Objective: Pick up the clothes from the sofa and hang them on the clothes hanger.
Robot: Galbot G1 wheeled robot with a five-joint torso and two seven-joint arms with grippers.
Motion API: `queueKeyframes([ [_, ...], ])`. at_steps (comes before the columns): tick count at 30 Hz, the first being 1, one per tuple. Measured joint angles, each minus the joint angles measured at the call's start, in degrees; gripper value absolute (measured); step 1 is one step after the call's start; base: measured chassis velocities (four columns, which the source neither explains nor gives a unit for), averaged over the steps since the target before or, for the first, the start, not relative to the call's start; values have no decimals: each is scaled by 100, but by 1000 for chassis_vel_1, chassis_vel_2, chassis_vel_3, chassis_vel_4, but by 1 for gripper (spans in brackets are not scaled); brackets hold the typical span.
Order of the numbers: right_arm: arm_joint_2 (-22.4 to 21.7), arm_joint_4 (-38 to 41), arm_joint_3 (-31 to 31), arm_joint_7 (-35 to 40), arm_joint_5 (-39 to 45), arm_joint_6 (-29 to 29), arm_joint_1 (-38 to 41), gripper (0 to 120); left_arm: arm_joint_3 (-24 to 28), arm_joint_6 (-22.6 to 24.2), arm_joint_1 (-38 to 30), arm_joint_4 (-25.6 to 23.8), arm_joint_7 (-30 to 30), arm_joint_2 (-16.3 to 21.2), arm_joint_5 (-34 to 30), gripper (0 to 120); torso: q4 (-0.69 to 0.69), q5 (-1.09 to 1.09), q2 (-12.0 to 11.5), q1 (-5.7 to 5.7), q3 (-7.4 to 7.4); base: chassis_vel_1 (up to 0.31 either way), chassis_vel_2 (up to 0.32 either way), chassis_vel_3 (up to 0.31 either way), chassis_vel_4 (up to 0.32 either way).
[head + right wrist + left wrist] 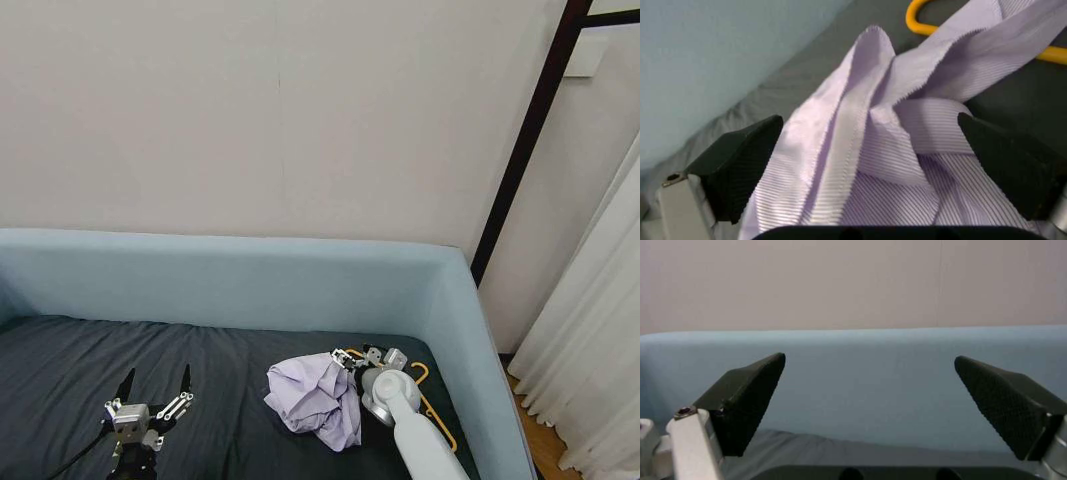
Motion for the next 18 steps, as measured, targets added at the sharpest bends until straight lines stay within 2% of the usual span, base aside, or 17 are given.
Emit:
queueKeyframes([
  [7, 97, -119, -138, -84, -321, 18, -33, 100, 5, -21, 20, -29, 0, 13, -7, 100, 0, 1, 0, 0, 0, 0, 0, 0, 0],
  [11, 194, -172, -179, -83, -384, -40, 13, 91, 11, -43, 23, -20, 6, 18, -3, 100, 1, 1, 0, 0, 0, 0, 0, 0, 0],
  [14, 240, -215, -256, -95, -449, -60, 55, 77, -9, -69, 15, 18, 8, 45, -3, 100, 1, 1, 0, 0, 0, 0, 0, 0, 0],
  [16, 248, -232, -274, -107, -497, -60, 62, 73, -13, -87, 8, 32, 8, 46, -3, 100, 1, 1, 0, 0, 0, 0, 0, 0, 0],
  [18, 262, -263, -315, -141, -616, -60, 64, 64, -18, -137, -8, 69, 8, 44, -3, 100, 1, 1, 0, 0, 0, 0, 0, 0, 0],
])
